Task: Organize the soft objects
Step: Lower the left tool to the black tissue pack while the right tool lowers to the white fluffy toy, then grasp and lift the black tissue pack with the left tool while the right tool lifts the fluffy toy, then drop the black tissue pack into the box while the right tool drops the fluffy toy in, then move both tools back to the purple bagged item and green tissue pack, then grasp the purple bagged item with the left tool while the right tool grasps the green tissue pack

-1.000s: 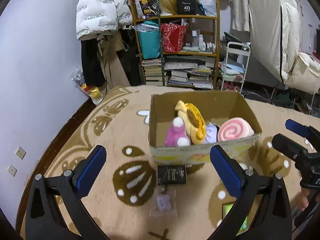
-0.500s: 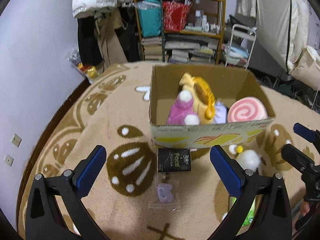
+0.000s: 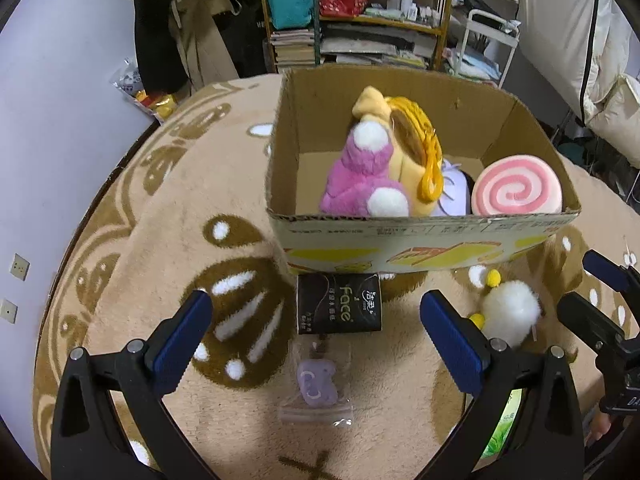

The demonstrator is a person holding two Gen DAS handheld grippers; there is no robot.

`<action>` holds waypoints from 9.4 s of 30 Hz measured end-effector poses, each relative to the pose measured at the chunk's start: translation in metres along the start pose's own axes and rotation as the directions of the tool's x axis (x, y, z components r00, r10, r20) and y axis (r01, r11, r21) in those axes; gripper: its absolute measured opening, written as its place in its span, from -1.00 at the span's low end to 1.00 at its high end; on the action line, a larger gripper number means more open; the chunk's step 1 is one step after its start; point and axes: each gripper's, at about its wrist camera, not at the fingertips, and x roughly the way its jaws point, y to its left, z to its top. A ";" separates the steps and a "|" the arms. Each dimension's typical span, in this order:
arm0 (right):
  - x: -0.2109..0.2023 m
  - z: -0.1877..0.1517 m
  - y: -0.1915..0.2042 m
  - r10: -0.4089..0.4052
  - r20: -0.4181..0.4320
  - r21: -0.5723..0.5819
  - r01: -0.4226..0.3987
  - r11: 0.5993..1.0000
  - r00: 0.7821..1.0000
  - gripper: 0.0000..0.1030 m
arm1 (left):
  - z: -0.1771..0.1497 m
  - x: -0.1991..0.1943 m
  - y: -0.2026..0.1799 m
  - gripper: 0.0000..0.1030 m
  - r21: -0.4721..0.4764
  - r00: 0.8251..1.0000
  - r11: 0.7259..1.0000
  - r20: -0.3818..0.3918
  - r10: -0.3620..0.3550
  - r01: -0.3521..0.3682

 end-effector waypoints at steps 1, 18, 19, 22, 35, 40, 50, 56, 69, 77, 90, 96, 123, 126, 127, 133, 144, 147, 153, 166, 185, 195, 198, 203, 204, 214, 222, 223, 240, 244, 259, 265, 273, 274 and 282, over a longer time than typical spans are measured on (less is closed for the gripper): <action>0.003 0.000 -0.001 -0.003 -0.007 0.003 0.003 1.000 1.000 1.00 | 0.000 0.003 0.000 0.99 -0.002 1.000 1.000 -0.010 0.000 0.000; 0.045 -0.007 0.000 -0.001 -0.116 0.003 0.002 1.000 0.993 1.00 | 0.005 0.056 -0.003 0.99 -0.028 0.988 1.000 -0.155 0.002 -0.007; 0.046 -0.008 0.000 -0.002 -0.121 0.002 0.002 1.000 0.993 1.00 | 0.004 0.058 -0.004 0.99 -0.028 0.986 1.000 -0.164 0.002 -0.007; 0.051 -0.011 0.000 -0.006 -0.142 -0.002 0.006 1.000 0.990 1.00 | 0.004 0.066 -0.004 0.99 -0.034 0.981 0.999 -0.192 0.000 -0.006; 0.067 -0.026 -0.006 -0.034 -0.249 0.008 0.038 0.999 0.968 0.74 | -0.001 0.092 0.001 0.97 -0.091 0.965 0.996 -0.262 -0.028 0.004; 0.067 -0.029 -0.008 -0.076 -0.255 -0.009 0.076 0.997 0.964 0.32 | -0.002 0.107 0.008 0.76 -0.091 0.956 0.995 -0.295 0.003 -0.031; 0.062 -0.032 -0.001 -0.091 -0.242 -0.066 0.077 0.995 0.966 -0.04 | -0.002 0.104 0.020 0.24 -0.106 0.959 0.994 -0.284 -0.015 -0.016; 0.069 -0.036 0.005 -0.078 -0.258 -0.099 0.054 0.994 0.963 -0.30 | -0.007 0.095 0.018 0.23 -0.083 0.964 0.996 -0.267 -0.002 -0.021; 0.039 -0.023 0.000 -0.032 -0.178 -0.074 0.019 0.997 0.983 -0.32 | -0.024 0.022 0.024 0.23 -0.074 0.992 0.992 -0.087 0.092 -0.098; 0.012 -0.016 0.008 0.004 -0.087 -0.076 -0.011 0.997 0.996 -0.32 | -0.017 -0.028 0.025 0.23 -0.110 0.993 0.991 0.075 0.087 -0.078; -0.049 0.001 0.034 0.021 0.157 -0.105 -0.005 0.994 0.987 -0.32 | 0.000 -0.088 0.005 0.23 -0.035 0.934 0.995 0.342 0.102 -0.095; -0.055 0.016 0.029 0.039 0.205 -0.089 -0.021 0.996 0.978 -0.32 | 0.014 -0.097 0.001 0.23 0.006 0.901 0.995 0.423 0.090 -0.103; -0.020 0.088 0.021 0.097 0.299 -0.088 -0.074 0.993 0.949 -0.32 | 0.075 -0.038 0.001 0.23 -0.003 0.924 1.000 0.382 0.017 -0.017; -0.015 0.091 0.019 0.107 0.299 -0.081 -0.087 0.993 0.948 -0.32 | 0.078 -0.033 -0.003 0.23 0.013 0.927 1.000 0.376 0.006 -0.012; -0.015 0.092 0.020 0.107 0.301 -0.083 -0.086 0.993 0.948 -0.32 | 0.078 -0.032 -0.005 0.23 0.019 0.928 1.000 0.373 0.005 -0.014; -0.014 0.101 0.016 0.125 0.324 -0.082 -0.104 0.991 0.938 -0.32 | 0.079 -0.026 -0.015 0.24 0.049 0.932 0.999 0.360 -0.028 0.011; 0.002 0.094 -0.003 0.096 0.255 -0.055 -0.085 0.995 0.962 -0.29 | 0.076 -0.009 -0.027 0.27 0.093 0.948 0.996 0.317 -0.035 0.006; 0.007 0.092 -0.009 0.103 0.228 -0.036 -0.097 0.995 0.968 -0.26 | 0.073 -0.008 -0.032 0.60 0.104 0.948 0.994 0.316 -0.018 -0.016; 0.008 0.086 -0.010 0.084 0.199 -0.048 -0.076 0.996 0.976 -0.21 | 0.070 -0.010 -0.031 0.70 0.100 0.952 0.995 0.307 -0.017 -0.015; -0.008 0.078 -0.004 0.081 0.198 -0.016 -0.079 0.997 0.977 0.72 | 0.051 -0.037 -0.019 0.89 0.087 0.956 0.996 0.293 0.009 -0.036; -0.048 0.042 0.021 0.049 0.150 -0.020 -0.047 0.999 0.987 1.00 | 0.013 -0.065 0.014 0.90 0.010 0.987 0.999 0.156 0.033 -0.034; -0.055 0.021 0.023 0.012 0.088 0.004 -0.013 1.000 0.996 1.00 | 0.002 -0.049 0.016 0.90 0.007 0.998 0.999 0.053 0.043 -0.044; -0.053 0.014 0.024 0.008 0.053 0.010 -0.008 1.000 0.999 1.00 | 0.000 -0.041 0.019 0.90 -0.003 0.999 0.999 0.016 0.042 -0.042; -0.046 0.001 0.025 0.006 -0.015 0.030 -0.006 1.000 1.000 1.00 | -0.004 -0.022 0.024 0.90 -0.024 0.997 0.999 -0.063 0.040 -0.042; -0.043 -0.001 0.025 0.009 -0.033 0.033 -0.008 0.999 0.999 1.00 | -0.005 -0.018 0.024 0.90 -0.026 0.996 0.999 -0.076 0.042 -0.044; -0.014 -0.020 0.024 0.029 -0.157 0.071 -0.018 0.997 0.987 1.00 | -0.011 0.026 0.035 0.90 -0.074 0.974 0.997 -0.228 0.010 -0.027; 0.008 -0.032 0.020 0.035 -0.250 0.085 -0.014 0.996 0.968 1.00 | -0.017 0.051 0.028 0.90 -0.058 0.950 0.998 -0.313 0.014 -0.034; 0.010 -0.034 0.020 0.038 -0.261 0.087 -0.015 0.996 0.965 1.00 | -0.018 0.055 0.027 0.90 -0.056 0.946 0.998 -0.323 0.019 -0.039; 0.050 -0.056 0.024 0.050 -0.430 0.089 -0.013 0.996 0.901 0.97 | -0.025 0.103 0.009 0.73 -0.030 0.886 1.000 -0.463 -0.007 -0.007; 0.057 -0.064 0.028 0.052 -0.466 0.089 -0.012 0.996 0.883 0.83 | -0.024 0.104 0.010 0.50 -0.037 0.889 0.999 -0.457 -0.023 0.007; 0.061 -0.066 0.040 -0.028 -0.441 0.010 0.036 0.999 0.897 0.18 | -0.037 0.073 0.007 -0.09 -0.001 0.915 1.000 -0.405 0.007 -0.008; 0.042 -0.049 0.044 -0.045 -0.302 -0.019 0.041 0.999 0.952 0.15 | -0.039 0.044 0.001 -0.11 0.001 0.943 1.000 -0.333 -0.010 0.011; 0.009 -0.030 0.038 -0.026 -0.129 0.000 0.026 1.000 0.991 0.15 | -0.039 -0.018 0.005 -0.11 0.007 0.996 1.000 -0.093 -0.019 0.020; 0.003 -0.028 0.036 -0.024 -0.104 0.003 0.024 1.000 0.994 0.15 | -0.040 -0.027 0.005 -0.11 0.010 0.998 1.000 -0.057 -0.021 0.022; -0.028 -0.008 0.034 -0.023 0.083 -0.004 0.024 1.000 0.996 0.15 | -0.018 -0.074 -0.010 -0.11 0.029 0.981 1.000 0.196 -0.011 0.005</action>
